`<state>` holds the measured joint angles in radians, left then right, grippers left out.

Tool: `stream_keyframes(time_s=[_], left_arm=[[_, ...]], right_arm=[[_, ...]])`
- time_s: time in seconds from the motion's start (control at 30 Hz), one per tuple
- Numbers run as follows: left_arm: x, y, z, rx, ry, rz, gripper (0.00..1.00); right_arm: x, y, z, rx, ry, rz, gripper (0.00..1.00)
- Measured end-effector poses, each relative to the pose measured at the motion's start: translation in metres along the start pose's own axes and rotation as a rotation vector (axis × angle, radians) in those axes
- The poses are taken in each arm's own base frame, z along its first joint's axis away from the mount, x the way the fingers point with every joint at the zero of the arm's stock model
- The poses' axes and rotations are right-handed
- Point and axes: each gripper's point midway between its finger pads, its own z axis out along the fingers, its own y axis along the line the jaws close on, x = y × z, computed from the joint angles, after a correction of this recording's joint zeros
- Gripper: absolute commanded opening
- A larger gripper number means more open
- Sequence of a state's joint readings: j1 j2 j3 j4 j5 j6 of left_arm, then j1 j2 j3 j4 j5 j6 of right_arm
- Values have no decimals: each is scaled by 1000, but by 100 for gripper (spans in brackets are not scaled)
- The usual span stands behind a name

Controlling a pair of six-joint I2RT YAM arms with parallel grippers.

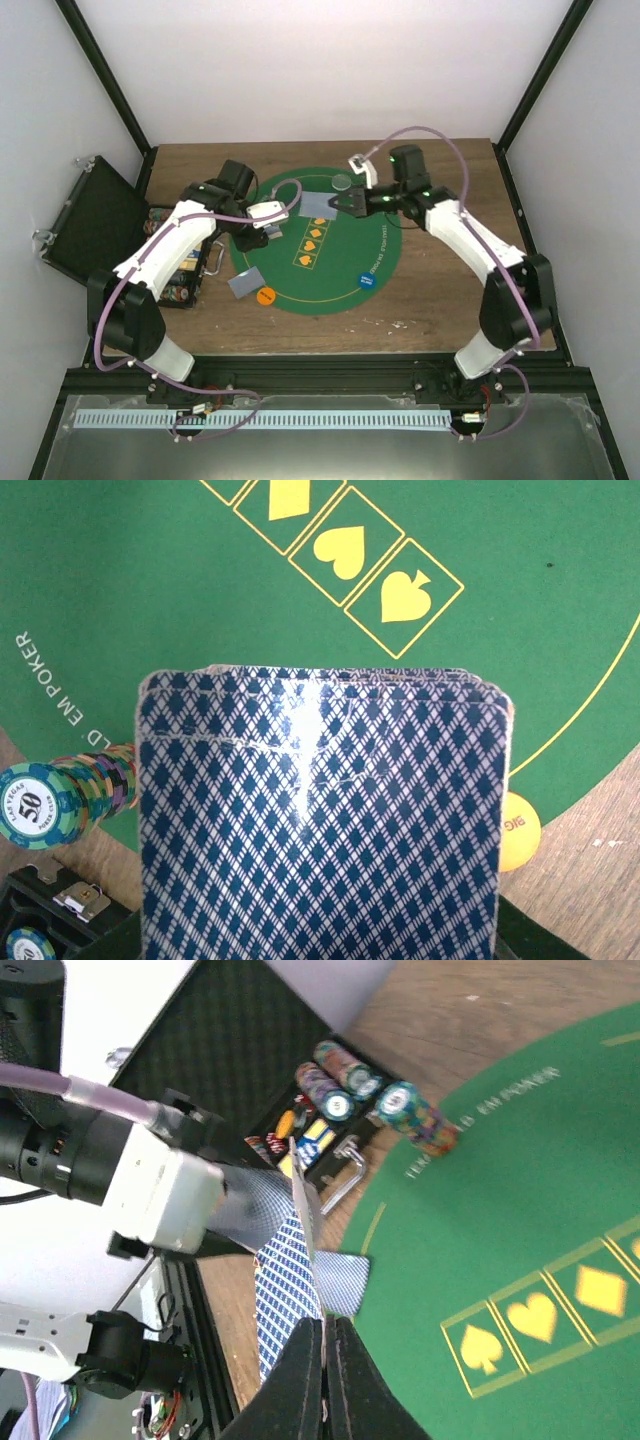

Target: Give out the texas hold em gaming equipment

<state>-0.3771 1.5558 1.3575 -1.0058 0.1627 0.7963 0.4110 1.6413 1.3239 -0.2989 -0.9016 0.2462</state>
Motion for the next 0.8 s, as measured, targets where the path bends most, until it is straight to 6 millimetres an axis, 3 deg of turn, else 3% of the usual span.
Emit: stream_keyframes(time_s=[0.07, 0.17, 0.33, 0.5, 0.6, 0.8], left_arm=[[0, 1, 0, -1, -2, -7, 47], [0, 1, 0, 0, -5, -14, 47], [-2, 1, 0, 2, -12, -17, 48], [-2, 0, 0, 6, -15, -21, 48], [-3, 0, 0, 8, -18, -21, 48], [-3, -1, 0, 11, -21, -21, 48]], right_arm=[[5, -7, -19, 47, -34, 35, 1], [34, -32, -46, 158, -65, 137, 1], [115, -85, -76, 356, -59, 370, 1], [186, -118, -82, 462, -12, 564, 1], [197, -128, -82, 492, -20, 600, 1], [191, -144, -87, 540, -82, 594, 1]])
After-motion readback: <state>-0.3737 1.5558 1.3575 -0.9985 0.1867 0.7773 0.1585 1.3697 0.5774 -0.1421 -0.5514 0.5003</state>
